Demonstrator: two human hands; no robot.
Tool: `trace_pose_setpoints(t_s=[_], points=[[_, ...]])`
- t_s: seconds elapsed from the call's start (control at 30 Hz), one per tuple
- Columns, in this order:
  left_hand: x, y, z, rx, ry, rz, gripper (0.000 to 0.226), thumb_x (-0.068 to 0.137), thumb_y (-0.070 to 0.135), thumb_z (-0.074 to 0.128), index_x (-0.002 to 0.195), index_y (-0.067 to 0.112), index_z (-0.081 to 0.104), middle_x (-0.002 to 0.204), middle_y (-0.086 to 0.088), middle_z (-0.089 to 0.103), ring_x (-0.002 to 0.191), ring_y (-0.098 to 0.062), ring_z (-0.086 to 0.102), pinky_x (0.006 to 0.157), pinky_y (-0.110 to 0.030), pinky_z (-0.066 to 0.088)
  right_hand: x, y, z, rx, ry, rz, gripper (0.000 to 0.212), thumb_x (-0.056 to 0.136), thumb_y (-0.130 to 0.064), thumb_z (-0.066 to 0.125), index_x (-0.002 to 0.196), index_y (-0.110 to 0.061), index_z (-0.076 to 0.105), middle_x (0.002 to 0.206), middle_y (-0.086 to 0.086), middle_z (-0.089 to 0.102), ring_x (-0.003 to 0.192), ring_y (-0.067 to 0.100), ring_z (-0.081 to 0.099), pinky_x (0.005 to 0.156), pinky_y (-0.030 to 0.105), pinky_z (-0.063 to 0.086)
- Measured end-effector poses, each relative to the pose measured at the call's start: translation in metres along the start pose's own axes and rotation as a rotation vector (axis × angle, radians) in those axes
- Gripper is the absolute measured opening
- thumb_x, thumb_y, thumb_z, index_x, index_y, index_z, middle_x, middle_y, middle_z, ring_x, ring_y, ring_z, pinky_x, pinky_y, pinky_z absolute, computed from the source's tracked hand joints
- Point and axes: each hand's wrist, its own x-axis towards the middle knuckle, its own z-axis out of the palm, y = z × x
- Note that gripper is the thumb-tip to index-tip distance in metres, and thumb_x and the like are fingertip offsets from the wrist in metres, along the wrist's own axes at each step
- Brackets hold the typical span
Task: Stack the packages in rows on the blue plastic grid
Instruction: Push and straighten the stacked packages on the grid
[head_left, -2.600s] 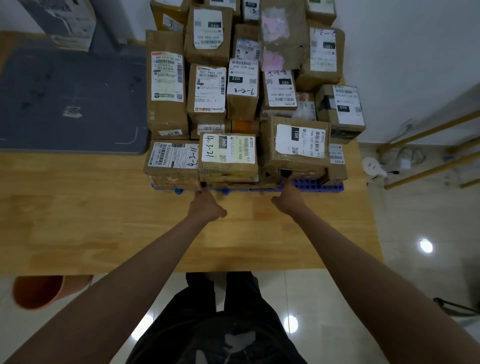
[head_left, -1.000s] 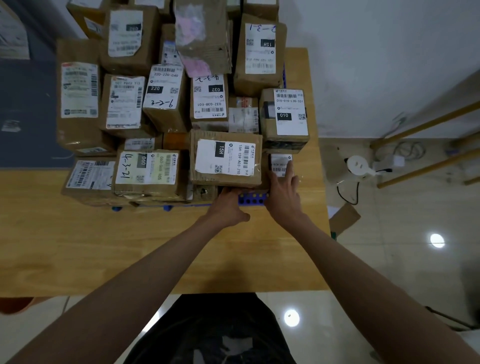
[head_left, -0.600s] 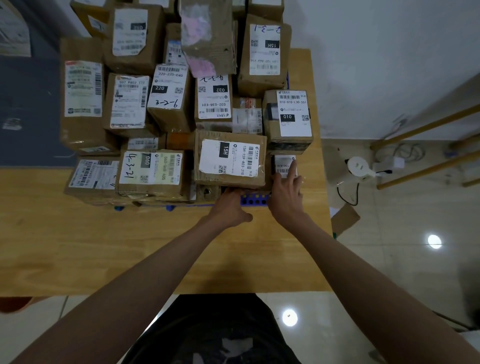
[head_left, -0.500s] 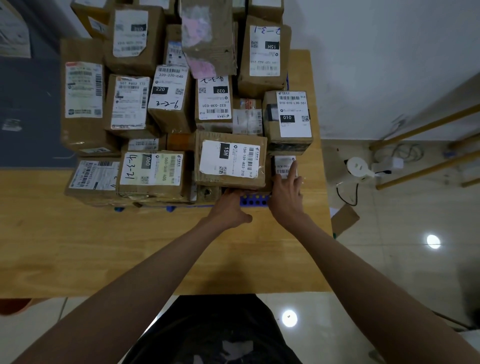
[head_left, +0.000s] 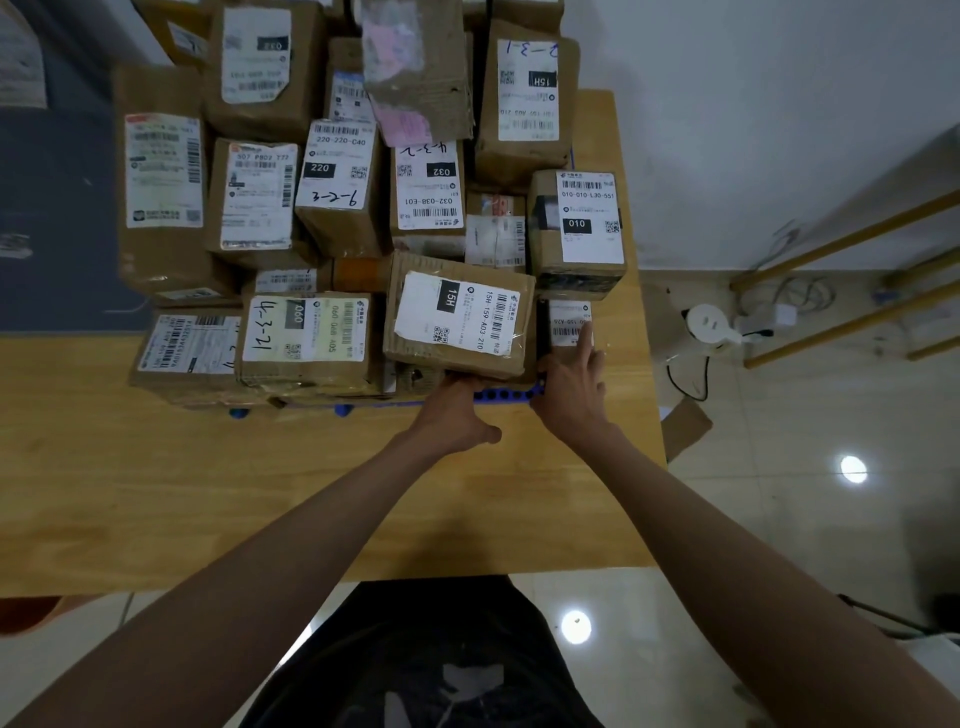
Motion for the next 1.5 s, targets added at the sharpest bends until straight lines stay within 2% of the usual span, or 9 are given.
trace_pose_setpoints(t_s=[0.23, 0.43, 0.63, 0.73, 0.87, 1.1, 1.23, 1.37, 1.5], points=[[-0.007, -0.002, 0.001, 0.038, -0.015, 0.017, 0.077, 0.065, 0.035, 0.084, 0.133, 0.015, 0.052, 0.135, -0.005, 0.052, 0.119, -0.023, 0.050, 0.083, -0.029, 0.043, -0.004, 0.000, 0.005, 0.005, 0.029, 0.026, 0.028, 0.090, -0.012, 0.064, 0.117, -0.016, 0.061, 0.160, 0.016, -0.017, 0.145, 0.049, -0.002, 0.110, 0.060, 0.030], [-0.009, -0.001, 0.004, 0.050, -0.017, 0.025, 0.079, 0.065, 0.035, 0.084, 0.135, 0.018, 0.051, 0.137, -0.005, 0.050, 0.120, -0.023, 0.050, 0.084, -0.029, 0.043, -0.007, 0.002, 0.009, -0.018, 0.061, 0.032, 0.036, 0.090, -0.009, 0.063, 0.125, -0.013, 0.058, 0.159, 0.018, -0.009, 0.141, 0.047, 0.012, 0.106, 0.053, 0.039], [-0.008, -0.004, 0.001, 0.062, -0.022, -0.006, 0.079, 0.067, 0.035, 0.083, 0.136, 0.014, 0.050, 0.137, -0.006, 0.048, 0.121, -0.024, 0.049, 0.087, -0.030, 0.043, -0.008, 0.002, 0.011, 0.016, 0.113, -0.027, 0.060, 0.091, 0.000, 0.055, 0.144, -0.017, 0.031, 0.159, 0.019, 0.001, 0.140, 0.046, 0.019, 0.106, 0.054, 0.040], [-0.009, -0.004, 0.001, 0.064, -0.021, -0.014, 0.078, 0.067, 0.036, 0.083, 0.135, 0.014, 0.050, 0.137, -0.006, 0.049, 0.120, -0.024, 0.050, 0.089, -0.031, 0.044, -0.005, 0.002, 0.010, 0.054, 0.135, -0.068, 0.052, 0.091, 0.004, 0.048, 0.139, -0.011, 0.032, 0.159, 0.018, 0.010, 0.143, 0.041, 0.019, 0.110, 0.050, 0.035], [-0.010, -0.004, 0.000, 0.065, -0.022, -0.009, 0.079, 0.067, 0.036, 0.083, 0.134, 0.013, 0.050, 0.135, -0.006, 0.049, 0.119, -0.024, 0.049, 0.083, -0.028, 0.041, -0.005, 0.007, 0.009, 0.146, 0.158, -0.043, 0.049, 0.091, 0.006, 0.051, 0.135, -0.007, 0.033, 0.157, 0.017, 0.013, 0.139, 0.041, 0.025, 0.105, 0.051, 0.040], [-0.011, -0.004, -0.001, 0.073, -0.045, -0.010, 0.079, 0.068, 0.036, 0.083, 0.135, 0.013, 0.048, 0.135, -0.006, 0.049, 0.120, -0.024, 0.049, 0.089, -0.033, 0.046, 0.002, 0.005, 0.003, 0.238, 0.160, 0.012, 0.028, 0.097, -0.006, 0.051, 0.124, -0.007, 0.042, 0.155, 0.020, 0.017, 0.133, 0.045, 0.035, 0.100, 0.053, 0.043], [-0.012, -0.004, -0.003, 0.079, -0.052, 0.002, 0.081, 0.069, 0.036, 0.083, 0.137, 0.014, 0.047, 0.137, -0.006, 0.047, 0.122, -0.024, 0.048, 0.089, -0.033, 0.045, 0.007, 0.007, 0.004, 0.284, 0.158, 0.049, 0.028, 0.097, -0.005, 0.047, 0.124, -0.004, 0.041, 0.146, 0.022, 0.028, 0.125, 0.044, 0.042, 0.098, 0.055, 0.043], [-0.012, -0.004, -0.002, 0.076, -0.048, 0.017, 0.080, 0.068, 0.035, 0.084, 0.136, 0.014, 0.047, 0.138, -0.006, 0.047, 0.122, -0.024, 0.047, 0.091, -0.034, 0.045, 0.010, 0.008, 0.004, 0.318, 0.148, 0.089, 0.032, 0.097, -0.003, 0.048, 0.128, -0.004, 0.040, 0.146, 0.020, 0.028, 0.124, 0.045, 0.043, 0.099, 0.054, 0.044], [-0.011, -0.002, 0.000, 0.062, -0.051, 0.021, 0.082, 0.067, 0.036, 0.084, 0.137, 0.015, 0.048, 0.138, -0.005, 0.048, 0.122, -0.024, 0.049, 0.085, -0.029, 0.042, 0.011, 0.011, 0.005, 0.323, 0.148, 0.078, 0.036, 0.097, -0.006, 0.049, 0.131, -0.003, 0.039, 0.144, 0.020, 0.030, 0.119, 0.046, 0.047, 0.098, 0.054, 0.045]])
